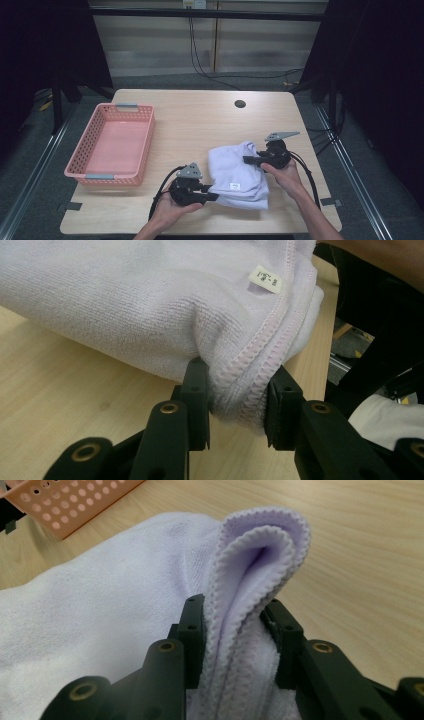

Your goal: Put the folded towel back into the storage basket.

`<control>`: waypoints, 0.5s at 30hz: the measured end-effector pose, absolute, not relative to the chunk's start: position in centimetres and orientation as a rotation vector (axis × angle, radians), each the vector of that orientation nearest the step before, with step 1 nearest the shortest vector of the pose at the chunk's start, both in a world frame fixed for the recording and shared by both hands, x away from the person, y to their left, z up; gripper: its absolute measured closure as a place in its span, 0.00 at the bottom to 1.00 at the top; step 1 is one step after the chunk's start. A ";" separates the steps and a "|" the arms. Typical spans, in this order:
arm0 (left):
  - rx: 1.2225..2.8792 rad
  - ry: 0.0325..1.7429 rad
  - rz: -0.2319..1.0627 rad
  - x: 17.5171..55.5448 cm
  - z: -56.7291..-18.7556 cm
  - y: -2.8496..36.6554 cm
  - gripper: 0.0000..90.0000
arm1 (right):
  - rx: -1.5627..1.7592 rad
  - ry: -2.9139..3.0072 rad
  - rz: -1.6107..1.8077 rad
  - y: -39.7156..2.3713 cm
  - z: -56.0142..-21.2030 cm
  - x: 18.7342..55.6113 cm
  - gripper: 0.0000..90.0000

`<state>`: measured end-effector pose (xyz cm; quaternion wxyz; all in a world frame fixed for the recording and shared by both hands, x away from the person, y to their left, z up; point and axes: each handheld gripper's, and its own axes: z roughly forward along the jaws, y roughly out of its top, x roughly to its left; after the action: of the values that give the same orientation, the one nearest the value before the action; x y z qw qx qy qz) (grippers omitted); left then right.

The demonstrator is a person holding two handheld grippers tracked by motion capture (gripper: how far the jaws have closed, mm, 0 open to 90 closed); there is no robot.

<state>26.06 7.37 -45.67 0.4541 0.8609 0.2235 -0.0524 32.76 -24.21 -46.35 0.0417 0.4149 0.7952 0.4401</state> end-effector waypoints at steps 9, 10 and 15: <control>2.088 0.524 -0.137 26.7 -44.0 7.2 0.76 | 1.237 2.434 1.344 -24.6 -44.4 33.2 0.74; 2.092 0.523 -0.133 26.8 -43.8 7.2 0.76 | 1.235 2.430 1.349 -24.6 -44.2 33.3 0.74; 2.081 0.522 -0.112 27.4 -42.6 7.3 0.75 | 1.224 2.410 1.363 -24.7 -43.1 33.8 0.74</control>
<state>27.41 7.30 -42.59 0.4764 0.8517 0.2134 -0.0458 33.82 -24.67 -43.06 0.0572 0.4038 0.7948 0.4494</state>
